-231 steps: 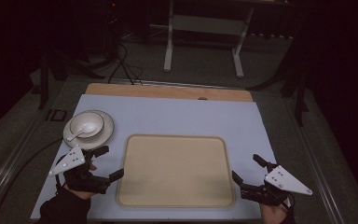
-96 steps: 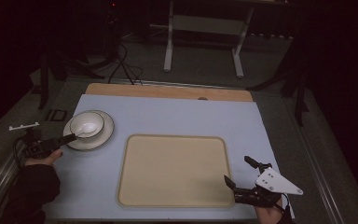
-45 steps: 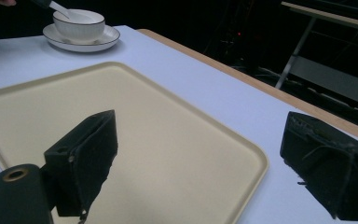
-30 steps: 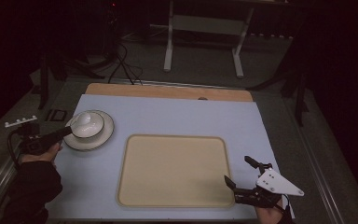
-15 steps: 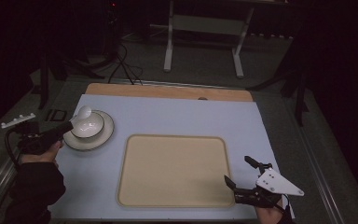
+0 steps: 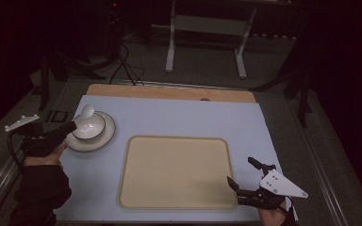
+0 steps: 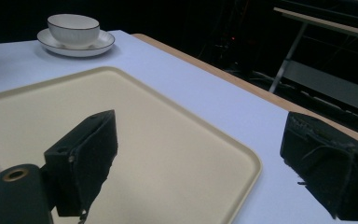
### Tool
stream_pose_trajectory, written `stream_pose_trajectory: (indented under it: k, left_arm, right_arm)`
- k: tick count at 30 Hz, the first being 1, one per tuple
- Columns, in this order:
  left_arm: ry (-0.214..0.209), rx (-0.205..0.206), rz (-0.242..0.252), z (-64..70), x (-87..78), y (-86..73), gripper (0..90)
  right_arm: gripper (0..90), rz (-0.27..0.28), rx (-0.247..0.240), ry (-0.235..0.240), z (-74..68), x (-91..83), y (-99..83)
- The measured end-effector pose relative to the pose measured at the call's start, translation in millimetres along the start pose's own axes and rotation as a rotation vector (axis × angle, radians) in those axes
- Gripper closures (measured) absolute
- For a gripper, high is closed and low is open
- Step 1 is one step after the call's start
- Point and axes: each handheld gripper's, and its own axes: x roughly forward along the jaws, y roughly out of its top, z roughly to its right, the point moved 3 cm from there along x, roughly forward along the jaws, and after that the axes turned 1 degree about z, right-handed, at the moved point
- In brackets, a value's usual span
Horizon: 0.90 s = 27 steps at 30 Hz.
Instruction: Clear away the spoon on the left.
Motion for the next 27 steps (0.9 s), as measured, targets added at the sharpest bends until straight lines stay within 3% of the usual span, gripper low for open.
stream_pose_trajectory:
  k: [7, 14, 27]
  left_arm:
    - [-0.018, 0.036, 0.028, 18.8, -4.1, 2.1, 86.1]
    - [-0.043, 0.03, 0.048, 34.5, -3.8, 3.9, 86.0]
    - [-0.058, 0.055, 0.037, 55.7, 2.8, -3.0, 86.1]
  right_arm:
    - [11.0, -0.001, -0.001, 0.003, -0.4, 1.1, 0.5]
    - [10.9, 0.0, -0.002, 0.007, -0.2, 2.7, 0.7]
    - [11.0, -0.001, -0.002, 0.021, -0.5, 5.8, 1.3]
